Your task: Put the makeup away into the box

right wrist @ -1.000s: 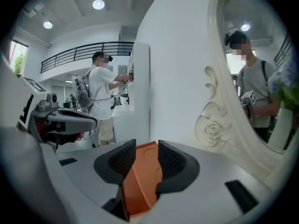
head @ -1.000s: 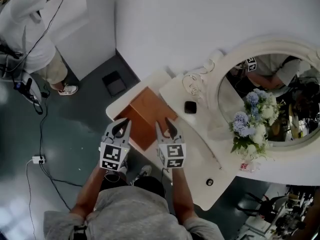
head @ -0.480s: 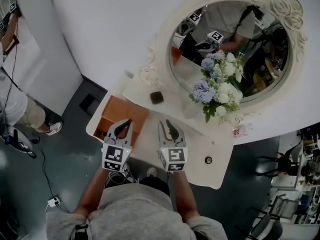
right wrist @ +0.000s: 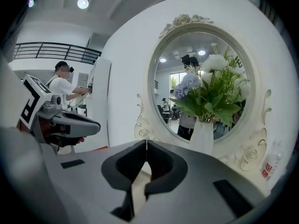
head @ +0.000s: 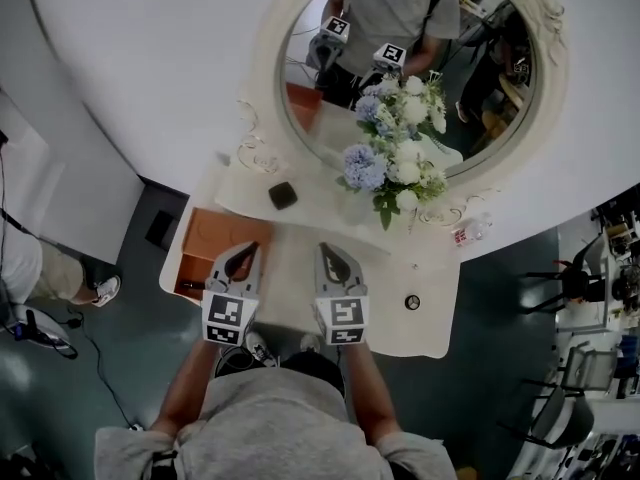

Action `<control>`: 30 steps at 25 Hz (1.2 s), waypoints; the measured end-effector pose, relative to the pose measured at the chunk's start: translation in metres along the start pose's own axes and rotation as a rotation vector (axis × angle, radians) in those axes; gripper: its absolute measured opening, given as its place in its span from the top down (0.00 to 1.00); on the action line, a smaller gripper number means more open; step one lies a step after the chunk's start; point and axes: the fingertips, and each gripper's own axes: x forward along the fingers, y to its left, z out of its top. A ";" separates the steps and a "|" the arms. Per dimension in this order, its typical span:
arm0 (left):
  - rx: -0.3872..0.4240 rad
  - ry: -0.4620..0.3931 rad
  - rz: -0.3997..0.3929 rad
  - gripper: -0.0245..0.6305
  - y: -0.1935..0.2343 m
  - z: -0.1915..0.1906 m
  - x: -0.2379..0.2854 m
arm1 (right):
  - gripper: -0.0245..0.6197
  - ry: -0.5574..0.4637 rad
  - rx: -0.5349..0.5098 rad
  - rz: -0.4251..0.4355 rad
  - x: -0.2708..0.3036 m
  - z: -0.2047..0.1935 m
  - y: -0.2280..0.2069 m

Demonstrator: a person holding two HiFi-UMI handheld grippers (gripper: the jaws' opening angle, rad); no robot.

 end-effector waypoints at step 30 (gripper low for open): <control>-0.083 0.084 0.098 0.96 0.077 -0.070 0.088 | 0.47 0.267 0.018 0.189 0.193 -0.093 0.010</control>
